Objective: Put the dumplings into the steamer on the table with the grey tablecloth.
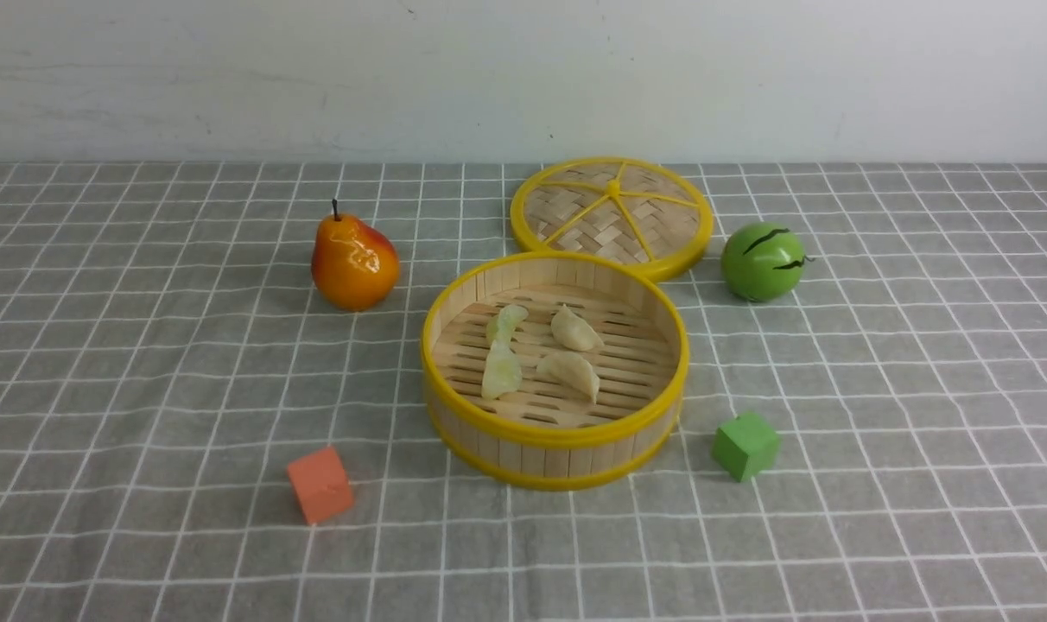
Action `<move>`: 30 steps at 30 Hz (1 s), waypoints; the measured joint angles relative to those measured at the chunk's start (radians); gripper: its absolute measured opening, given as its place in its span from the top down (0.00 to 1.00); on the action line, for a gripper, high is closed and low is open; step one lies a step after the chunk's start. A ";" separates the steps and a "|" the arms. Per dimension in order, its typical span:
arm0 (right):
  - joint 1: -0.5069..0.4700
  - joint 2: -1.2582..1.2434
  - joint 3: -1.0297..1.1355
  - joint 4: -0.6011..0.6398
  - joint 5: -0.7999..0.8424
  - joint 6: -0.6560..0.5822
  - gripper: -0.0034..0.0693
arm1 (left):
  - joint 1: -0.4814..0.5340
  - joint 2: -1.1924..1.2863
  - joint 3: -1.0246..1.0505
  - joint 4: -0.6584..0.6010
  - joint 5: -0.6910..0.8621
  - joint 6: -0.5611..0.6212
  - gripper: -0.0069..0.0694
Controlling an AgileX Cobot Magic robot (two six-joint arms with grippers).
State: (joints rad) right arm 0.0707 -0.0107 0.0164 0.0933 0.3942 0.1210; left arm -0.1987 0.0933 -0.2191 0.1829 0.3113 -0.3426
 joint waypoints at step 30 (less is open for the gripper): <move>0.000 0.000 0.000 0.000 0.000 0.000 0.87 | 0.155 -0.104 0.250 -0.146 0.086 0.152 0.93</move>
State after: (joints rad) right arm 0.0707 -0.0111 0.0164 0.0933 0.3942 0.1210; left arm -0.0432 -0.0105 0.0305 0.0374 0.3969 -0.1908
